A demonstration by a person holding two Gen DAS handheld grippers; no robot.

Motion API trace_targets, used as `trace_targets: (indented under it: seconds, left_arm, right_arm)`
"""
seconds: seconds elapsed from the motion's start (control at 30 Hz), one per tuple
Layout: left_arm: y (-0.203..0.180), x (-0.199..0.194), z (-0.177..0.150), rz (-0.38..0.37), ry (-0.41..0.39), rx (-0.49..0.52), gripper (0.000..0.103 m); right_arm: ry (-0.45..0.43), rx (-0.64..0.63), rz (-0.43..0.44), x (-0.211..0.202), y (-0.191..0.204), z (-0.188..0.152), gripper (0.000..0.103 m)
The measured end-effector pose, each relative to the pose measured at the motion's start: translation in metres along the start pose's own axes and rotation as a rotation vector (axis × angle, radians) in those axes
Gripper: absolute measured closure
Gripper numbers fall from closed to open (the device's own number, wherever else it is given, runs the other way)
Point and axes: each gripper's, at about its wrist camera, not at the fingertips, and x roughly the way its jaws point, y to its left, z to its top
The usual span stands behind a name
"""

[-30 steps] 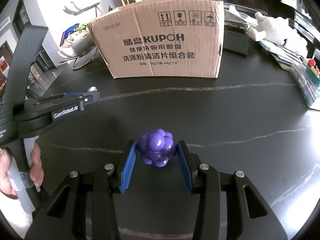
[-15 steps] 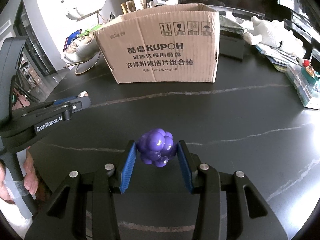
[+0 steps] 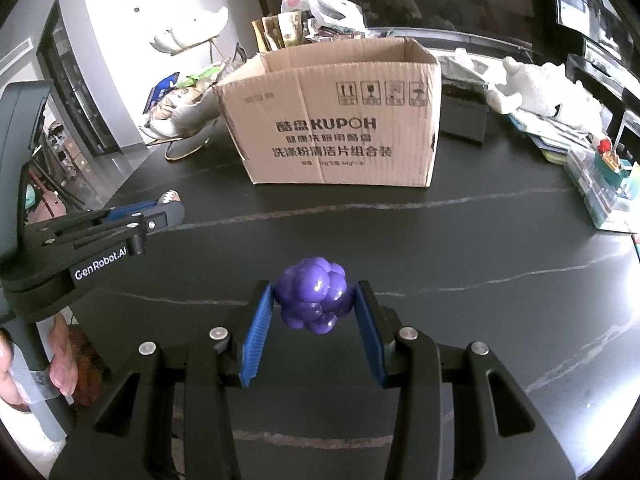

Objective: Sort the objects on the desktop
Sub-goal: 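Lift the football with the left tool while the right tool lifts the grape ball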

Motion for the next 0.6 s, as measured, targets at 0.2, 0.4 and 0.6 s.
trace_targets:
  seconds: [0.2, 0.4, 0.6]
  left_arm:
    - [-0.002, -0.012, -0.004, 0.000, -0.017, 0.004, 0.084]
    - [-0.002, -0.018, -0.006, -0.006, -0.018, 0.000, 0.084]
    - [-0.004, -0.025, -0.004, -0.018, -0.027, 0.005, 0.084]
  right_arm:
    - [-0.010, -0.010, 0.005, -0.009, 0.004, -0.002, 0.064]
    - [-0.021, -0.025, 0.002, -0.020, 0.008, -0.001, 0.064]
    - [-0.036, -0.036, 0.001, -0.028, 0.010, 0.005, 0.064]
